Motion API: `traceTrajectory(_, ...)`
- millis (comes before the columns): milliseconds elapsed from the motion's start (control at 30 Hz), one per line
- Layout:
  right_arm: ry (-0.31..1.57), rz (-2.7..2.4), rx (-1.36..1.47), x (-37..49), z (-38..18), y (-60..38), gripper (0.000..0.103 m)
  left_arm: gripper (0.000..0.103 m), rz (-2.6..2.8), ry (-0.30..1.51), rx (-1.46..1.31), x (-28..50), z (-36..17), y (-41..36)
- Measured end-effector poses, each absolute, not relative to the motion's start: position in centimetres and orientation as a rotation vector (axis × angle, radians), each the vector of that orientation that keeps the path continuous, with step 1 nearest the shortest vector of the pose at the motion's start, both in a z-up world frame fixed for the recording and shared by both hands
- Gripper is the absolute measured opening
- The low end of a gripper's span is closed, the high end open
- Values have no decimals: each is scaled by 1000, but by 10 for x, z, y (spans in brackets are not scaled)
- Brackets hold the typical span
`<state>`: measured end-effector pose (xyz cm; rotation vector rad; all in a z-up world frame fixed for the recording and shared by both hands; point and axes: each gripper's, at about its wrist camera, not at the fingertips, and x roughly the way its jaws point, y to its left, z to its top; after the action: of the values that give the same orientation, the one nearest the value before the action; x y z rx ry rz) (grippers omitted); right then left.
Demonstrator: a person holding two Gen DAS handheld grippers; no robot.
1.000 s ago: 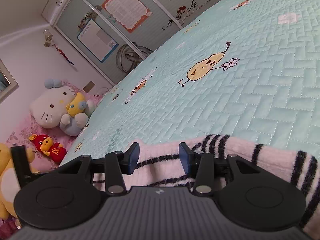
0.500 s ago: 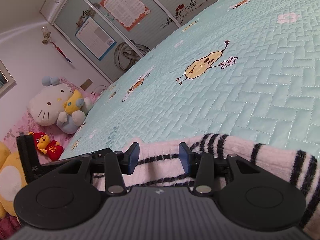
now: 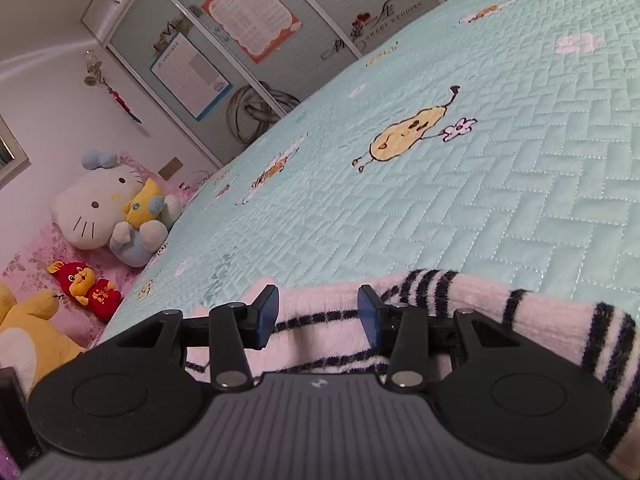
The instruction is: Fold clothes
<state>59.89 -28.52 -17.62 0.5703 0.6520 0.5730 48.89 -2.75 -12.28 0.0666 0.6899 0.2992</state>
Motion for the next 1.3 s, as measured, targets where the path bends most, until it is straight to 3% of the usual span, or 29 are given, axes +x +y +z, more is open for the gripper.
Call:
traceTrajectory(33, 640, 572, 571, 597, -176, -286, 45, 66, 338, 687, 52, 481, -114, -30)
traceTrajectory(67, 620, 571, 576, 595, -176, -286, 45, 65, 366, 661, 38, 465, -104, -35)
traceTrajectory(267, 405, 547, 620, 548, -154, -312, 52, 71, 317, 694, -52, 350, -75, -80)
traceTrajectory(333, 430, 632, 641, 506, -131, -325, 52, 71, 320, 727, -77, 309, -77, -88)
traceTrajectory(433, 518, 782, 610, 431, -99, -337, 68, 72, 336, 770, -110, 261, -87, -90)
traceTrajectory(500, 642, 899, 657, 388, -105, -342, 69, 73, 370, 798, -134, 236, -94, -90)
traceTrajectory(533, 705, 957, 681, 367, -108, -345, 67, 73, 386, 810, -159, 224, -98, -89)
traceTrajectory(567, 775, 962, 703, 349, -117, -347, 53, 73, 392, 824, -177, 212, -102, -89)
traceTrajectory(600, 827, 955, 710, 333, -126, -351, 17, 73, 395, 843, -184, 203, -106, -90)
traceTrajectory(633, 872, 919, 710, 322, -138, -356, 1, 74, 397, 856, -185, 194, -111, -91)
traceTrajectory(733, 990, 760, 668, 293, -174, -373, 0, 82, 401, 899, -180, 175, -129, -89)
traceTrajectory(833, 967, 703, 689, 275, -173, -393, 0, 80, 409, 873, -243, 158, -119, -82)
traceTrajectory(1000, 891, 726, 630, 235, -132, -411, 5, 84, 410, 842, -258, 127, -108, -79)
traceTrajectory(1033, 905, 710, 581, 227, -133, -410, 8, 85, 413, 864, -244, 123, -114, -79)
traceTrajectory(1067, 918, 693, 533, 219, -134, -408, 22, 85, 423, 886, -237, 118, -122, -76)
traceTrajectory(1100, 928, 678, 564, 215, -142, -417, 22, 86, 432, 905, -232, 114, -129, -74)
traceTrajectory(1167, 947, 648, 625, 209, -157, -435, 0, 86, 415, 873, -266, 104, -125, -67)
traceTrajectory(1267, 974, 608, 758, 199, -171, -460, 2, 84, 403, 848, -325, 92, -114, -58)
traceTrajectory(1300, 960, 631, 750, 194, -163, -462, 11, 84, 378, 820, -349, 88, -106, -57)
